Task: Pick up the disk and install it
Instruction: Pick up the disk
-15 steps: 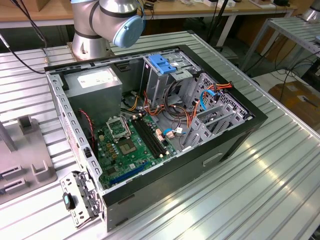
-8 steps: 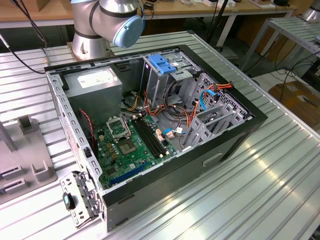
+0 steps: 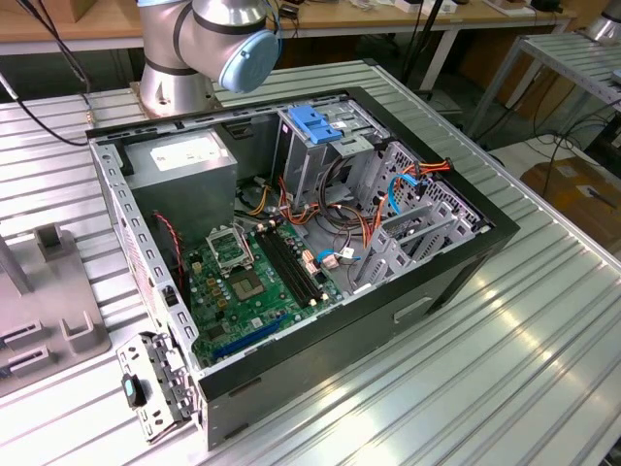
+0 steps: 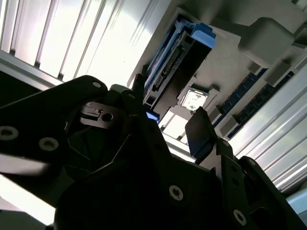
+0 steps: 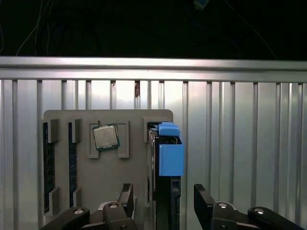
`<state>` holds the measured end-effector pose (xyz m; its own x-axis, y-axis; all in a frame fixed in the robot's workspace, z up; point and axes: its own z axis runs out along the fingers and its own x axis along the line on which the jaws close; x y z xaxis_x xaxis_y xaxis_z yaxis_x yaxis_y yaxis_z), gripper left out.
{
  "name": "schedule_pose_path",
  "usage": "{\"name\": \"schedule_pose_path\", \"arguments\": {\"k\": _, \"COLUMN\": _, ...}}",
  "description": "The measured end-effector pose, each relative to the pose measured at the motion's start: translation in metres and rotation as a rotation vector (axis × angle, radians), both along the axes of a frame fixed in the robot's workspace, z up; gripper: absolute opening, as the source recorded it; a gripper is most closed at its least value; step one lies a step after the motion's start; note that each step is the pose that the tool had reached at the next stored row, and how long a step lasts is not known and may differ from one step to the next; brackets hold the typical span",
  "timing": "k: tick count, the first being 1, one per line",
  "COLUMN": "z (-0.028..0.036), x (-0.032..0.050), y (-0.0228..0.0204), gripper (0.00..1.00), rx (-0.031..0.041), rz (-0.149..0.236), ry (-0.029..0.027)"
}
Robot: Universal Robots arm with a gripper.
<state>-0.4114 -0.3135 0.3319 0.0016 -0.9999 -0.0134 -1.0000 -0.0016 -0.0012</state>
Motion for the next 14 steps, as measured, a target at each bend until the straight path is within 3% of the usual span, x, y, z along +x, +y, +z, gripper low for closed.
{"name": "schedule_pose_path", "arguments": {"k": 5, "z": -0.0117, "x": 0.0000, "y": 0.0000, "gripper": 0.62, "rx": 0.0000, "rz": 0.000, "ry": 0.0000}}
{"name": "schedule_pose_path", "arguments": {"k": 14, "z": -0.0144, "x": 0.0008, "y": 0.0020, "gripper": 0.62, "rx": 0.0014, "rz": 0.000, "ry": -0.0002}}
